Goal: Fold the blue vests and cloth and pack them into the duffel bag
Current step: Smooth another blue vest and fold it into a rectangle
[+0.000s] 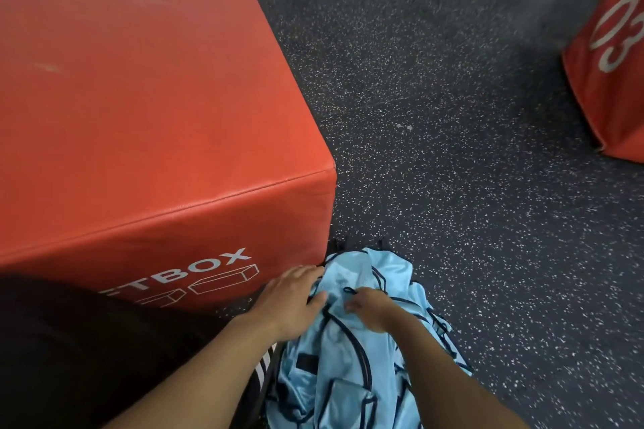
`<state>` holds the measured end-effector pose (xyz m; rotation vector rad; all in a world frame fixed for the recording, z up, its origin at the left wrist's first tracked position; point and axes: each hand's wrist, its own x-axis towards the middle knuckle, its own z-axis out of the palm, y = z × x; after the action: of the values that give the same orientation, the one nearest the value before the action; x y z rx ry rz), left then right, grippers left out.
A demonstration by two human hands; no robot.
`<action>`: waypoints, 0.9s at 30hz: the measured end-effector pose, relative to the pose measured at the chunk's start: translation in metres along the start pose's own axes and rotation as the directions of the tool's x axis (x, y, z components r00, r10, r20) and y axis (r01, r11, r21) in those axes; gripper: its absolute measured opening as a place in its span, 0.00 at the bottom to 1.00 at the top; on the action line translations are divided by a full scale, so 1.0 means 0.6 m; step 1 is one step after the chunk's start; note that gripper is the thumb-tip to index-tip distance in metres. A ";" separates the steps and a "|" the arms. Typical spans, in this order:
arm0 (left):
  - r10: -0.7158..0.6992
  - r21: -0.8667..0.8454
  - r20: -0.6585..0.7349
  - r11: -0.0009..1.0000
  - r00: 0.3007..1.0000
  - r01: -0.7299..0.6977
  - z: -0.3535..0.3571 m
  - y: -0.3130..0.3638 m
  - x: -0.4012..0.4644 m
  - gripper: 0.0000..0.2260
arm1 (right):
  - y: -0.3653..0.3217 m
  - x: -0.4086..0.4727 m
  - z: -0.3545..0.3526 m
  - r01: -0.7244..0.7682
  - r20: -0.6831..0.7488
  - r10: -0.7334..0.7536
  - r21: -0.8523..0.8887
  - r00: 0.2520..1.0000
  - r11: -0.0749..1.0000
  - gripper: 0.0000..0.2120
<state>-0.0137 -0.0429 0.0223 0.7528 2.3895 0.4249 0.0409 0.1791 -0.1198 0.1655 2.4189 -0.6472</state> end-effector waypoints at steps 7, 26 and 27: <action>0.052 -0.089 -0.088 0.994 0.995 -0.060 -0.023 0.021 -0.010 0.24 | -0.042 -0.107 -0.075 0.240 -0.376 -0.110 0.318 0.920 0.917 0.14; 0.294 -0.332 -0.604 0.753 0.741 -0.569 -0.378 0.152 -0.205 0.26 | -0.388 -0.463 -0.470 0.699 -0.779 -0.300 0.235 0.552 0.675 0.13; 0.303 -0.330 -0.627 0.731 0.718 -0.597 -0.404 0.158 -0.217 0.26 | -0.416 -0.477 -0.489 0.719 -0.777 -0.325 0.223 0.539 0.659 0.13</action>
<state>-0.0385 -0.0752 0.3102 1.0860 2.3347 1.6265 0.0449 0.1155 0.3561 -0.2146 2.9345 -1.8571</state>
